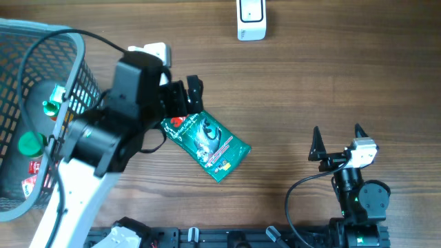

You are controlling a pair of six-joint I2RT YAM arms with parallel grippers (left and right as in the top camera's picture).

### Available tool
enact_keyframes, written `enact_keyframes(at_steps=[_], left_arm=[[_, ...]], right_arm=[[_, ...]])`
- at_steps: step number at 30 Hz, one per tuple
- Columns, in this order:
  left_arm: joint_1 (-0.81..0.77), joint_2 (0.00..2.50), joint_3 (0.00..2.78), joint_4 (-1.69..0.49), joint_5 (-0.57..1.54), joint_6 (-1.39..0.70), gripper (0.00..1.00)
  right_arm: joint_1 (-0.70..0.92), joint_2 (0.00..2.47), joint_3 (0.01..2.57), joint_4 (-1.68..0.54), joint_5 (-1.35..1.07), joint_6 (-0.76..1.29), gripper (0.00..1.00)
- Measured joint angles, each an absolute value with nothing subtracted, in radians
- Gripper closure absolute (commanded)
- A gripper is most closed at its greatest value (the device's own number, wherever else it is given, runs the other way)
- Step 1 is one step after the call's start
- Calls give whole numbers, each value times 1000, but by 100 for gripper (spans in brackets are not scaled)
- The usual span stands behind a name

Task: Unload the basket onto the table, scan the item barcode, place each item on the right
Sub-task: 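Lift the 3M glove pack out and drop it on the table, then reach the left gripper into the basket and grasp the red-yellow bottle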

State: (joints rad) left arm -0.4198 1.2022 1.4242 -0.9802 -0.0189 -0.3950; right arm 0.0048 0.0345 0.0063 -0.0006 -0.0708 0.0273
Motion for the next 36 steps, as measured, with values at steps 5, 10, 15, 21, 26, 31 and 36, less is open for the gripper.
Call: enact_keyframes(at_steps=[5,10,15,21,26,31,36], left_arm=[[-420,1135,1434,-987,-46,-358,0],[-420,1135,1434,-980,-62,-356,0],[-264,1139,1581,-984,-220,-411,0],[268,1161,1744,-1130,-218,-566,0],[552,1410,1740,-1222,-62,-619,1],[603,1642,1738,-1283,36,-627,4],[603,1782,1738,-1335,44,-627,9]], right_arm=[[5,35,6,-1,-71,27,0],[5,35,6,-1,-71,27,0],[5,35,6,-1,-71,27,0],[4,35,6,-1,-71,27,0],[3,35,6,-1,-71,27,0],[3,35,6,-1,-71,27,0],[3,35,6,-1,-71,27,0]])
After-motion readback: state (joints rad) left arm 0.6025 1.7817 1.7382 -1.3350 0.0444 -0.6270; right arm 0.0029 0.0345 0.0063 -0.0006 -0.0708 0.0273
